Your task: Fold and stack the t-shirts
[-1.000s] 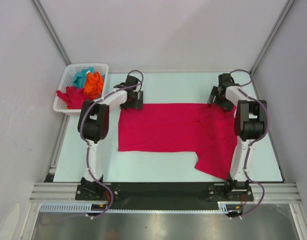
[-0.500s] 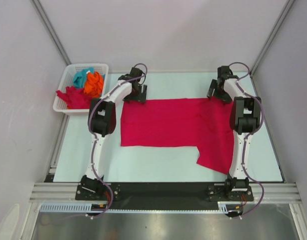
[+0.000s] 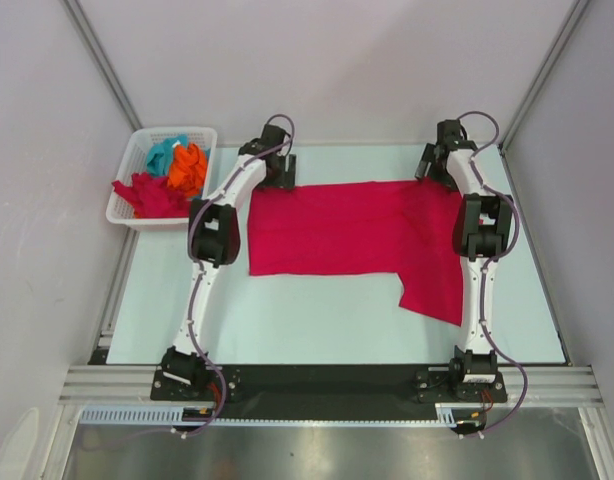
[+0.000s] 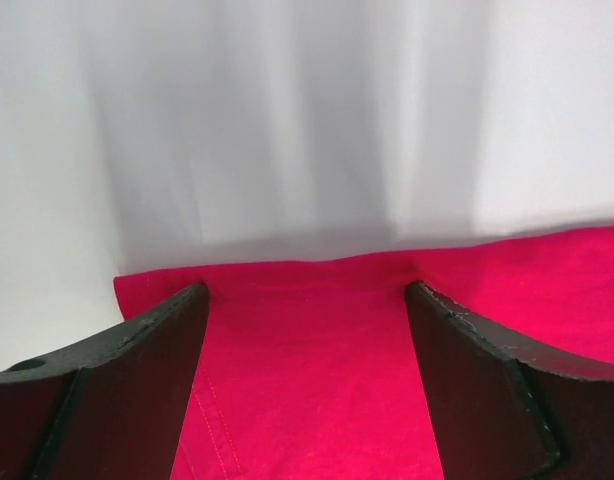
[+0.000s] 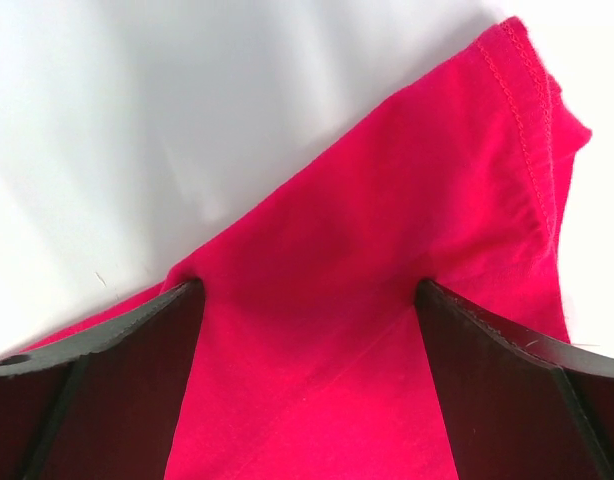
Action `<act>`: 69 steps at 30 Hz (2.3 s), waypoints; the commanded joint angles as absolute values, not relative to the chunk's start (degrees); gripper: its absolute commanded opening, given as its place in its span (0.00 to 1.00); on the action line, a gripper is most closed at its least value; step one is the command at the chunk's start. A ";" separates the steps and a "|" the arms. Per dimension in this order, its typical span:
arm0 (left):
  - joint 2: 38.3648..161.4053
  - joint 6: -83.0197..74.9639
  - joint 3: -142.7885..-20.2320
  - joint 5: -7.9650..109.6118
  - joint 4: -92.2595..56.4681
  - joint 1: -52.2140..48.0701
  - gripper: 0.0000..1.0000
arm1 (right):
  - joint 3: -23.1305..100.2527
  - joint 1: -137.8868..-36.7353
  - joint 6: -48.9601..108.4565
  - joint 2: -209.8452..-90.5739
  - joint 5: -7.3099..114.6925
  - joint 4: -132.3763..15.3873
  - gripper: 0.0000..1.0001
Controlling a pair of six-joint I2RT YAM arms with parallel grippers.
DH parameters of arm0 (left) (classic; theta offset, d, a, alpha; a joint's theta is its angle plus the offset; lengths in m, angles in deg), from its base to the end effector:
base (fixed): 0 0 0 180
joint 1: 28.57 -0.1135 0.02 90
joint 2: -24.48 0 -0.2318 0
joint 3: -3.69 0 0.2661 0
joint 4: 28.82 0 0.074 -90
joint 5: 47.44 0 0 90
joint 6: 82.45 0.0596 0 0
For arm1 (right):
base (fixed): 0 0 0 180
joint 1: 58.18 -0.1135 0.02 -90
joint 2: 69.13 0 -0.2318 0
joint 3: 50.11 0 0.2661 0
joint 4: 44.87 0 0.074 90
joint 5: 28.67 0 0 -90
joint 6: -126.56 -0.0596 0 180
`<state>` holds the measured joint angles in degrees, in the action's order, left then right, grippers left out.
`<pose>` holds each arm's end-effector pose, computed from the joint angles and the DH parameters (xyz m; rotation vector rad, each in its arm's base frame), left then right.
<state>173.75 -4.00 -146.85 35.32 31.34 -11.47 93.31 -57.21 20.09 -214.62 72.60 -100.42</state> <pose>0.5318 -0.1557 0.1239 0.0797 2.5844 -0.0196 0.5476 -0.0209 0.1234 0.4593 2.5120 -0.1496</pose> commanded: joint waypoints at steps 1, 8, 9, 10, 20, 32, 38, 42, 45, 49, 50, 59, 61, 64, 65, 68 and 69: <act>177.32 -4.75 -152.42 33.94 27.63 -13.63 0.86 | 95.29 -55.64 18.55 -219.95 69.16 -95.70 0.93; 177.76 -5.81 -154.27 36.51 24.12 -15.83 0.86 | 95.82 -54.32 16.87 -219.86 66.27 -91.83 0.93; 176.98 -5.72 -153.75 36.76 23.50 -15.91 0.86 | 96.51 -54.23 17.05 -219.69 65.47 -92.00 0.93; 176.36 -5.20 -153.31 38.15 22.80 -16.09 0.86 | 96.78 -54.32 17.49 -218.99 64.68 -92.35 0.93; 146.95 -2.38 -139.19 38.69 17.88 -14.77 0.88 | 81.53 -55.28 20.04 -184.26 59.84 -88.34 1.00; 93.94 -25.91 -63.61 30.71 -4.09 -8.97 0.85 | 22.13 -52.47 5.02 -136.57 62.73 -84.44 1.00; 83.36 -39.28 -46.18 27.52 -6.65 -9.06 0.78 | 8.29 -52.03 1.93 -124.16 67.30 -86.99 1.00; 90.12 -44.38 -46.95 29.03 -6.65 -9.06 0.72 | 3.28 -49.40 0.09 -122.39 67.93 -88.22 1.00; 95.22 -47.63 -47.75 28.68 -5.51 -9.06 0.70 | 0.99 -46.76 -0.61 -123.09 66.26 -87.78 1.00; 97.60 -53.08 -46.00 28.32 -7.17 -9.06 0.64 | 0.54 -44.92 -0.70 -125.81 65.91 -87.34 1.00; 98.21 -53.88 -45.73 28.58 -7.53 -9.06 0.63 | 0.72 -44.74 -0.53 -126.34 65.82 -87.17 1.00; 102.08 -59.77 -45.55 25.78 -4.89 -7.92 0.54 | 0.11 -42.28 -0.27 -129.42 67.49 -87.25 1.00; 103.31 -59.51 -45.38 26.04 -5.77 -7.74 0.54 | -0.33 -40.00 0.09 -130.21 66.17 -87.25 1.00; 105.33 -59.59 -45.73 27.00 -6.56 -7.39 0.54 | -0.77 -35.87 0.88 -130.83 62.48 -87.26 0.99; 105.60 -59.68 -45.64 27.09 -7.00 -7.22 0.54 | -0.77 -34.82 1.40 -130.74 61.87 -87.34 0.99; 107.01 -60.12 -45.73 27.44 -7.35 -6.60 0.53 | -0.69 -32.96 2.37 -129.78 61.95 -88.04 0.98; 107.27 -60.21 -45.81 27.27 -7.18 -6.25 0.50 | -0.69 -32.87 2.55 -129.60 61.86 -88.13 0.98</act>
<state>106.19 -58.29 -45.66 27.71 -5.51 -7.49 -0.69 -34.26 0.93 -130.82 63.31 -88.49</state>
